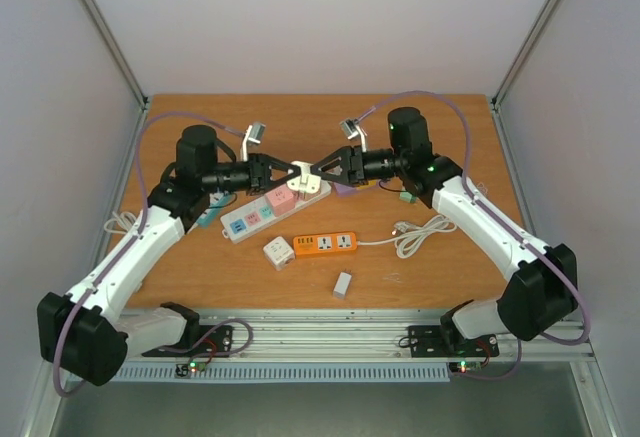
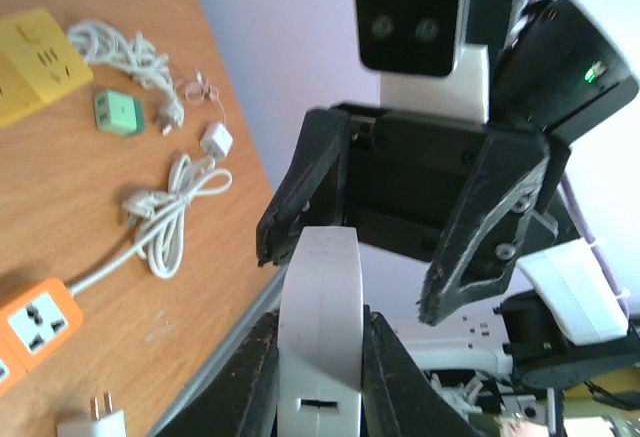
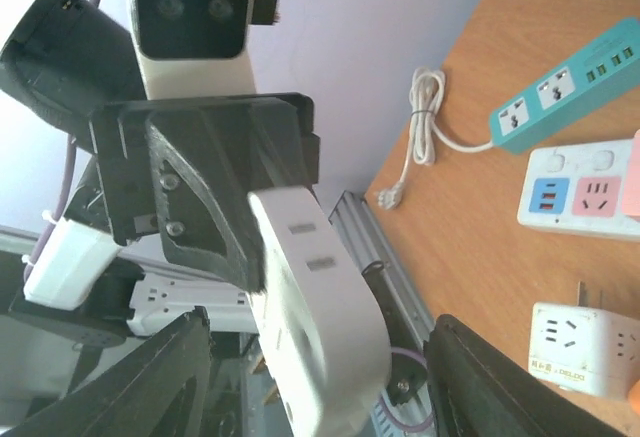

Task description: Insert the plug

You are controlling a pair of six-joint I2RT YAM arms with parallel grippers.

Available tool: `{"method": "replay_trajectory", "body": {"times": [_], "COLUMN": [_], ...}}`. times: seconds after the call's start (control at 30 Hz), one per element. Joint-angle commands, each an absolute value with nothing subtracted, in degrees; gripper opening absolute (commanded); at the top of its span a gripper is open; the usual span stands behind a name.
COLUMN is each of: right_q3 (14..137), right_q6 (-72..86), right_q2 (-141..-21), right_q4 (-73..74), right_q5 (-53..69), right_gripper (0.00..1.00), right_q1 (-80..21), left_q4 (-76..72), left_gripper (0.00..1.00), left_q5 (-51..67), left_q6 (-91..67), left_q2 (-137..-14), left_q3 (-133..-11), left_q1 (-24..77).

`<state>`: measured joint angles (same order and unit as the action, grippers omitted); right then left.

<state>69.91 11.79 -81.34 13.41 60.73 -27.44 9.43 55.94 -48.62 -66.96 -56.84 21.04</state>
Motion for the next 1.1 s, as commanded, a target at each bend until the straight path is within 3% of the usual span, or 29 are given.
{"method": "replay_trajectory", "body": {"times": [0.0, 0.17, 0.37, 0.7, 0.73, 0.83, 0.87, 0.97, 1.07], "right_q3": [64.6, 59.6, 60.3, 60.1, 60.4, 62.2, 62.3, 65.1, 67.6], "right_q6": [22.5, 33.1, 37.7, 41.5, 40.4, 31.6, 26.7, 7.3, -8.1], "right_q2": [-77.6, -77.5, -80.0, -82.7, -82.4, -82.0, -81.5, -80.5, -79.9], "right_q4": [-1.1, -17.6, -26.0, -33.9, -32.9, -27.6, -23.8, -3.1, 11.1], "right_q5": [57.1, 54.7, 54.7, 55.1, 55.8, 62.6, 65.1, 67.1, 67.6], "right_gripper": [0.59, 0.50, 0.42, 0.06, 0.02, 0.01, 0.01, 0.01, 0.01], "right_q1": [-27.7, -27.7, -28.3, -28.8, -28.8, -28.7, -28.7, -28.7, -28.7], "left_q4": [-2.4, -9.6, -15.9, -19.1, -16.0, 4.8, 12.6, 30.6, 40.3], "left_gripper": [0.01, 0.00, 0.01, 0.02, 0.10, 0.57, 0.66, 0.80, 0.82], "left_q5": [48.8, 48.2, 48.8, 48.8, 49.5, 49.1, 47.8, 46.4, 47.7], "left_q6": [-51.7, -57.8, -63.9, -66.9, -66.3, -55.3, -47.2, -29.0, -18.7], "left_q2": [-64.3, -64.2, -63.5, -61.8, -61.5, -60.4, -60.1, -60.2, -60.9], "left_q3": [-55.6, -54.5, -51.9, -50.6, -51.2, -57.1, -59.7, -67.5, -71.7], "left_q1": [21.3, 21.3, 21.4, 21.4, 21.3, 21.3, 21.3, 21.3, 21.4]}}
